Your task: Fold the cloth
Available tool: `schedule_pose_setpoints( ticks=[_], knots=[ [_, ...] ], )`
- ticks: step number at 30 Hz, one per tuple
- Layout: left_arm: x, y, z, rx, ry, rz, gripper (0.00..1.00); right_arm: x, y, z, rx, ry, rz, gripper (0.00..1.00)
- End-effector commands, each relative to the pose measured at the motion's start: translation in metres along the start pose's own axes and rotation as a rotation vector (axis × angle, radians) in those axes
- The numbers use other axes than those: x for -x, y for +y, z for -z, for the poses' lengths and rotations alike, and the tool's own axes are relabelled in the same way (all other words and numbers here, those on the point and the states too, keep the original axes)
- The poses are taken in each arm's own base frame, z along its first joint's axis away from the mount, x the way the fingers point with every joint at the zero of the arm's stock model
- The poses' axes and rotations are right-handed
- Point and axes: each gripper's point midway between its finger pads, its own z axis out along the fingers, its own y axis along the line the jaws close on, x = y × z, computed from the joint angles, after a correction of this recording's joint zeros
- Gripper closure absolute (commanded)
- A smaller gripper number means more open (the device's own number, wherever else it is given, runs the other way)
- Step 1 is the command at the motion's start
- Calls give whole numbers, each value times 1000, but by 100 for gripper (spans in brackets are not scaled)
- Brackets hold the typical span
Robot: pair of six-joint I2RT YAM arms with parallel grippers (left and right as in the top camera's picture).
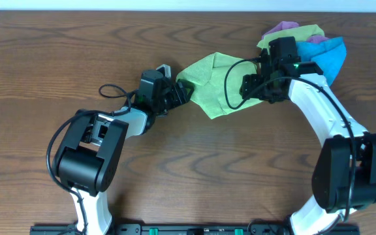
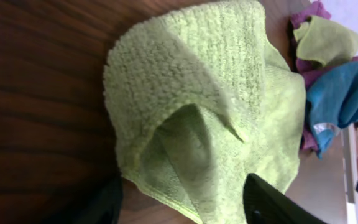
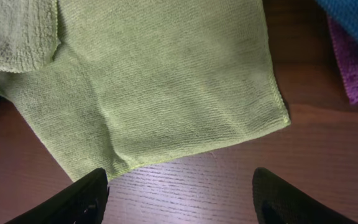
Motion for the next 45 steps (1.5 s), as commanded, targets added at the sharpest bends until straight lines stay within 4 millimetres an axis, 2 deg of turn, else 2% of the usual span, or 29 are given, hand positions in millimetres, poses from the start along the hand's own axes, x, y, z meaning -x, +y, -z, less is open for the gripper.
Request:
schedule_pose_setpoints(
  ticks=[1, 3, 5, 6, 8, 13, 17, 23, 27, 31, 33, 34, 35, 36, 37, 38, 41, 42, 45],
  knots=[
    [8, 10, -5, 49, -45, -12, 47, -4, 5, -2, 28, 20, -19, 26],
    [12, 10, -5, 53, -64, -17, 57, -5, 5, -2, 28, 23, -17, 26],
    [16, 7, -4, 42, -78, -23, 71, -7, 7, -2, 28, 28, -15, 27],
    [18, 6, -4, 39, -90, -27, 82, -8, 7, -2, 28, 31, -14, 27],
    [22, 5, -4, 40, -109, -31, 94, -9, 8, -2, 28, 35, -12, 27],
    [28, -1, -4, 19, -123, -40, 95, -11, 8, -2, 27, 43, -11, 27],
    [43, -20, -1, -61, -101, -54, 94, -14, 7, -2, 23, 55, -14, 29],
    [89, -38, 21, -156, -14, -37, 95, -26, 2, -8, 6, 87, -20, 29],
    [121, -34, 43, -82, 28, -71, 95, -39, -1, -22, 7, 95, -30, 28],
    [134, -31, 58, 3, 58, -160, 94, -51, 2, -38, 22, 93, -61, 26],
    [134, -27, 62, 52, 70, -180, 90, -56, 5, -43, 31, 95, -66, 25],
    [133, -24, 63, 68, 79, -184, 85, -58, 7, -45, 32, 95, -66, 25],
    [129, -22, 64, 74, 92, -183, 75, -60, 8, -46, 33, 97, -65, 25],
    [125, -19, 64, 84, 112, -171, 69, -60, 8, -46, 32, 96, -62, 24],
    [120, -16, 65, 94, 130, -160, 67, -59, 6, -47, 22, 91, -62, 24],
    [115, -14, 66, 104, 151, -151, 67, -58, 4, -47, 4, 84, -69, 24],
    [103, -7, 69, 128, 198, -126, 49, -50, -17, -46, -90, 45, -121, 23],
    [100, -6, 70, 134, 208, -118, 37, -47, -21, -45, -95, 35, -127, 23],
    [92, -2, 72, 149, 238, -95, 27, -42, -30, -44, -102, 15, -152, 23]
  ],
)
